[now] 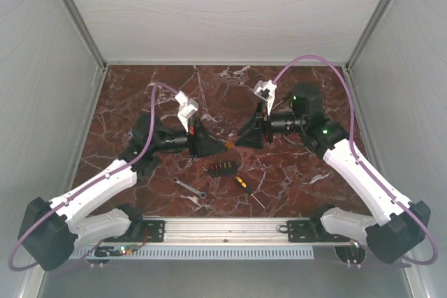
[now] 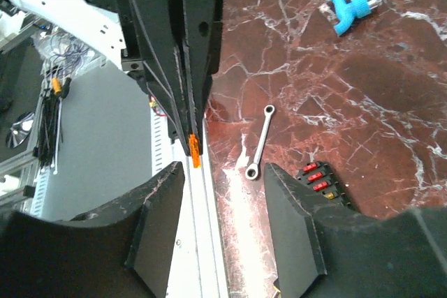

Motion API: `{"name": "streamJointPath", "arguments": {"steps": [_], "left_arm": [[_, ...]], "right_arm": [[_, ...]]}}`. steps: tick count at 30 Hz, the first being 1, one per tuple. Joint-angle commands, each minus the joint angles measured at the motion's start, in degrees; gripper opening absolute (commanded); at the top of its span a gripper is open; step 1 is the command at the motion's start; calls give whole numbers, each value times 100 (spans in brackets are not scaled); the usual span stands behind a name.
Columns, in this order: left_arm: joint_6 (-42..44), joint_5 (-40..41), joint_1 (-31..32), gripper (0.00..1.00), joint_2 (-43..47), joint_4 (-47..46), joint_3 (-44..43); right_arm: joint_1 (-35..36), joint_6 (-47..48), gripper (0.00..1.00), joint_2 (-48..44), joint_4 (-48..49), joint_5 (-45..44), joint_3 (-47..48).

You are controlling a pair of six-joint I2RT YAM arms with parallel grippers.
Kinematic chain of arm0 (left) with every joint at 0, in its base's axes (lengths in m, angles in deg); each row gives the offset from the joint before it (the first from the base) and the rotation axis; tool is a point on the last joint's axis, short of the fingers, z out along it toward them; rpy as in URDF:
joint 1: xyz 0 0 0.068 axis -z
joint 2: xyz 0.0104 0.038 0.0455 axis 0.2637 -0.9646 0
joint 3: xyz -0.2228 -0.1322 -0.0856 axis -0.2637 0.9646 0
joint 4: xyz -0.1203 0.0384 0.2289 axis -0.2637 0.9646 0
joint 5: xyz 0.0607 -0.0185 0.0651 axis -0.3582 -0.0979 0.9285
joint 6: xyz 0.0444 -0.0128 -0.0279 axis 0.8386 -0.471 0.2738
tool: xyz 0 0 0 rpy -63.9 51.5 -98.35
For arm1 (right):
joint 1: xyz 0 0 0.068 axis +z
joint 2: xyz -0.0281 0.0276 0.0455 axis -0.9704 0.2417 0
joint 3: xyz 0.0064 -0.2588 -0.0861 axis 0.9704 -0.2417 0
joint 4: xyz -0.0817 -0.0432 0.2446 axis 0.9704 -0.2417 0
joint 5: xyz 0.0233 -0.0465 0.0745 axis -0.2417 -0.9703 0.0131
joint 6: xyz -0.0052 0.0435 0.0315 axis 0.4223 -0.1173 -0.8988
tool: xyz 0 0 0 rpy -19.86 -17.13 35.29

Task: Snap on the fuse box
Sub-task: Pick up the fuse from the center of the board.

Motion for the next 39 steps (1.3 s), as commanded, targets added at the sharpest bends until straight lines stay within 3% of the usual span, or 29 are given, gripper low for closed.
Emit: {"name": "streamJointPath", "arguments": {"steps": [1,24,29,31,34,36,39], "left_arm": [[-188,-628,-10,0,-136,-350,-330],[-390,-637,-11,0,-236,-425,-394],[-485,-591,-11,0,-265,-475,-370],[-530,-581,-16,0,-296,-488,-371],[-513,-461,-10,0,-318,-354,-359],[-413,-236,-17,3,-312,-44,-365],[-306,157,-22,16,-261,483,-315]], "right_arm": [[43,66,45,63,-24,606,243],[440,278,21,461,-219,711,436],[440,328,9,452,-247,754,412],[437,358,0,437,-264,678,407],[439,408,0,382,-370,383,391],[436,421,0,357,-480,83,375],[441,413,0,342,-734,-598,327]]}}
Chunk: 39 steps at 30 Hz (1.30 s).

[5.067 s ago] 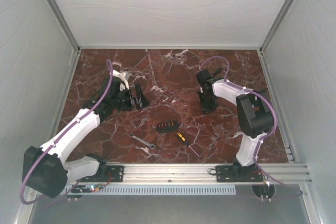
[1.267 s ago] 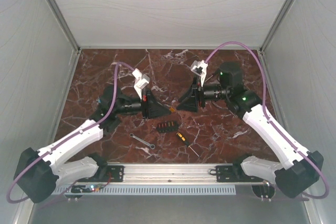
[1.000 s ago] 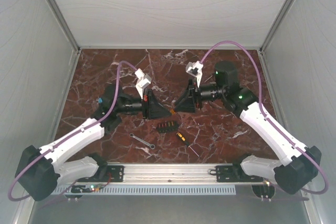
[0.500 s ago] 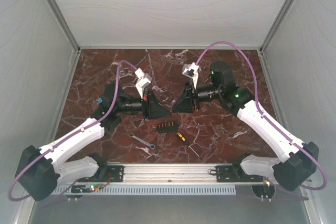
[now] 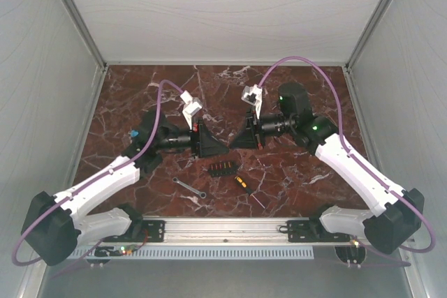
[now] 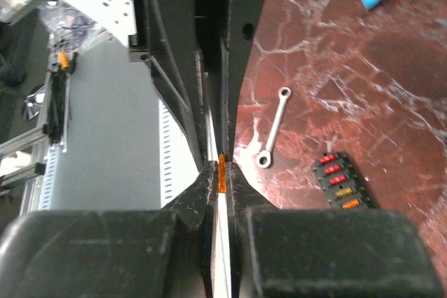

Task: Snap on the fuse box
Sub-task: Pick up the fuse from the center of the board, then install the fuse at the fuse box base.

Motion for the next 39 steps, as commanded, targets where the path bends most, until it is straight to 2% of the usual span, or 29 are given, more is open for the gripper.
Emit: {"name": "streamJointPath", "arguments": {"steps": [1,4,7,12,14,19,24,33,39], "left_arm": [[106,573,-29,20,94,432,-148],[53,956,-115,29,126,835,-36],[-3,1419,-327,35,41,1439,25],[-361,1664,-768,44,-259,2065,230],[-471,1659,-906,46,-456,2227,268],[-524,1491,-1043,53,-1038,2430,217],[-501,1322,-1048,58,-1586,2453,134],[-386,1122,-1048,57,-2242,2395,51],[-418,978,-1057,55,-2500,2211,68]], "right_arm": [[34,93,0,-112,-410,-1038,67],[42,-168,0,-161,-458,-1919,-103],[154,-520,0,-240,-513,-3316,-264],[403,-1116,0,-208,-763,-5071,-380],[460,-1331,0,-115,-898,-5464,-406],[577,-1882,0,147,-992,-5759,-469],[883,-2364,0,804,-1355,-6039,-180],[1313,-2840,0,1976,-2199,-6251,684],[1650,-3181,0,2617,-2708,-6867,1156]]}}
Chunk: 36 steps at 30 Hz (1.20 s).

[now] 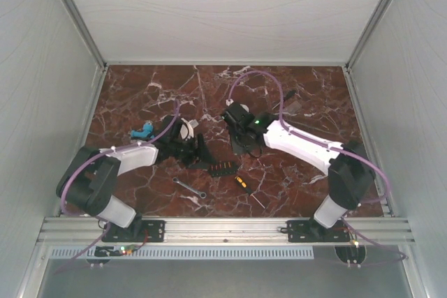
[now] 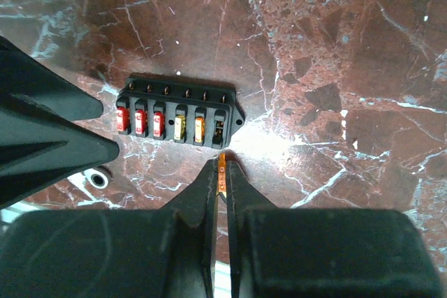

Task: Snap on the fuse box
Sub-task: Install the fuse at the fuse box base.

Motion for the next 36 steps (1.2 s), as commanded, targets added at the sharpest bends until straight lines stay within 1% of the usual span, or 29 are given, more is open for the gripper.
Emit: {"name": "streamJointPath", "arguments": {"steps": [1,11,21,36], "left_arm": [[-23,-246,-32,55,-184,-265,-199],[-297,-577,-32,51,-466,-760,-57],[-488,-744,-32,41,-733,-995,46],[-488,-692,-32,41,-776,-919,46]], "right_arm": [[234,-418,0,357,-538,-602,318],[418,-525,0,738,-439,-687,396],[507,-641,0,922,-193,-610,332],[503,-712,0,1037,-131,-820,180]]}}
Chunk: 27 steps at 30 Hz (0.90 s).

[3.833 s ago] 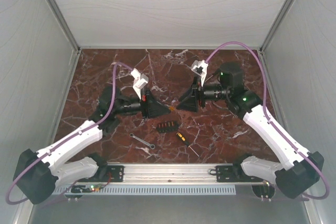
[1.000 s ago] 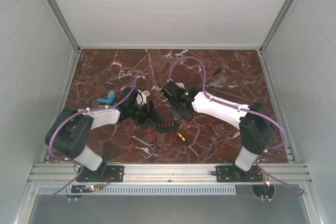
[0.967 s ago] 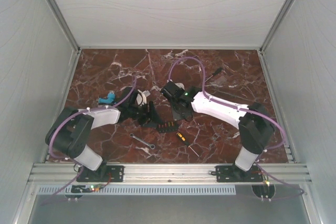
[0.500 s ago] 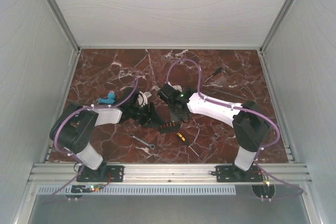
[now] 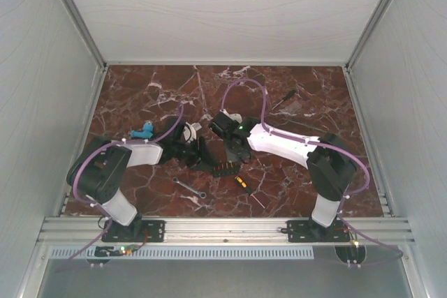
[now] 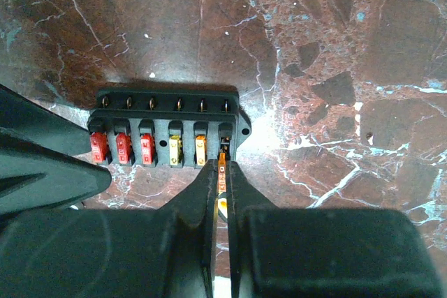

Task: Snap on the fuse box
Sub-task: Install the fuse at the fuse box base.

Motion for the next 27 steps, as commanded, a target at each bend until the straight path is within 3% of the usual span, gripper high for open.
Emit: {"name": "streamJointPath", "arguments": {"steps": [1,27], "left_arm": [[-25,-64,-28,41,-56,-117,-41],[-34,-82,-28,41,-91,-110,-48]], "right_arm": [[44,-129,0,102,152,-186,-38],[42,-304,0,328,203,-198,-47]]}}
